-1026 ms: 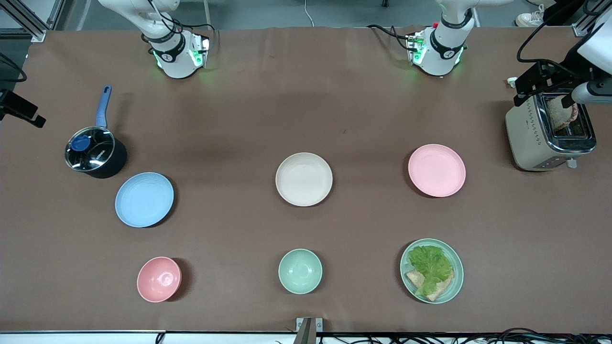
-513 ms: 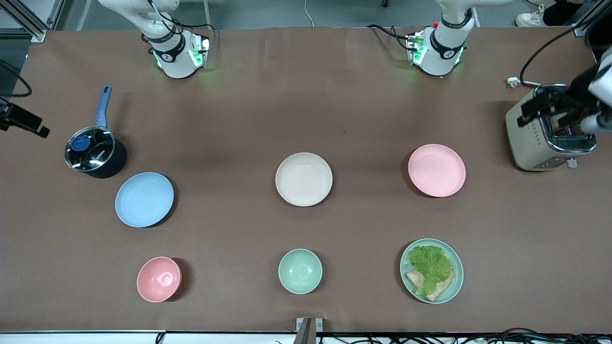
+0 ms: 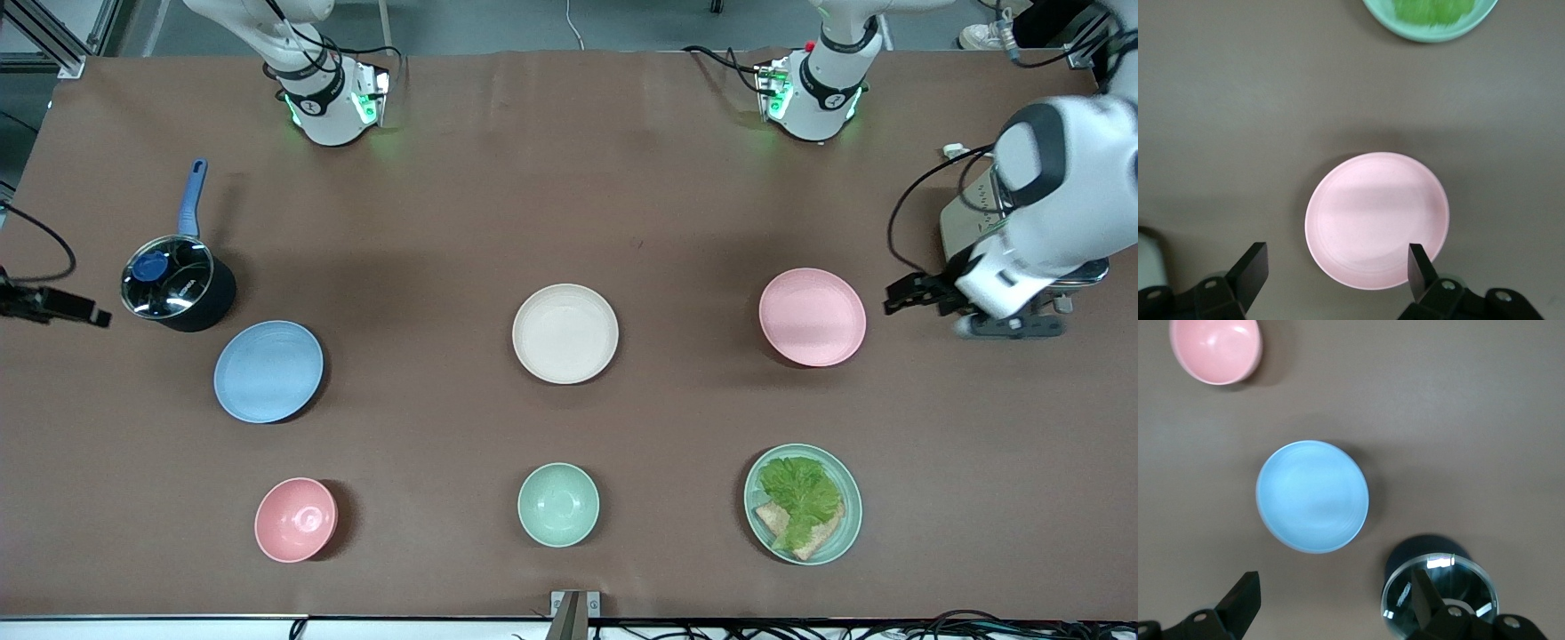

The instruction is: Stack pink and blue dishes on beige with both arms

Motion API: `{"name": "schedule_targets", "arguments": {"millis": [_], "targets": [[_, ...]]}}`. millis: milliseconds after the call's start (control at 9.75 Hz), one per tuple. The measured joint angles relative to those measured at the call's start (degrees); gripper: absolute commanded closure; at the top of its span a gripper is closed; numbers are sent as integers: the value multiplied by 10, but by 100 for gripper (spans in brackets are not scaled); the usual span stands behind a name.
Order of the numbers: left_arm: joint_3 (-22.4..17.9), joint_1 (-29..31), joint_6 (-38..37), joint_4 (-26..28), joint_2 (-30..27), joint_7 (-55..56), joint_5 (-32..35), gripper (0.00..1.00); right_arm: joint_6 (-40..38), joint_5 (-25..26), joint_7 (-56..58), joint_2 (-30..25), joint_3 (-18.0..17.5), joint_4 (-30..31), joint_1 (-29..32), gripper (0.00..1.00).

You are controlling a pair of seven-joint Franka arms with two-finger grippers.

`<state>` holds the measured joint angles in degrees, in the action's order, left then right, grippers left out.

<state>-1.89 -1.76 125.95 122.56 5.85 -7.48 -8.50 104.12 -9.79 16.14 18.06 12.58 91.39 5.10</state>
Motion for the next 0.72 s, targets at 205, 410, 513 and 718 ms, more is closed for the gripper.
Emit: {"name": "schedule_targets", "arguments": {"millis": [205, 410, 513, 718], "targets": [[-1, 2, 88, 47, 45, -44, -4, 6, 102, -37, 60, 44, 3, 56, 2, 0], [-8, 4, 163, 89, 86, -78, -10, 12, 140, -127, 158, 83, 18, 91, 9, 0], [-9, 5, 170, 94, 104, -96, -27, 27, 160, -174, 210, 110, 22, 98, 16, 0], [-10, 5, 171, 95, 123, -125, -62, 65, 216, -253, 283, 163, 24, 119, 21, 11]]}}
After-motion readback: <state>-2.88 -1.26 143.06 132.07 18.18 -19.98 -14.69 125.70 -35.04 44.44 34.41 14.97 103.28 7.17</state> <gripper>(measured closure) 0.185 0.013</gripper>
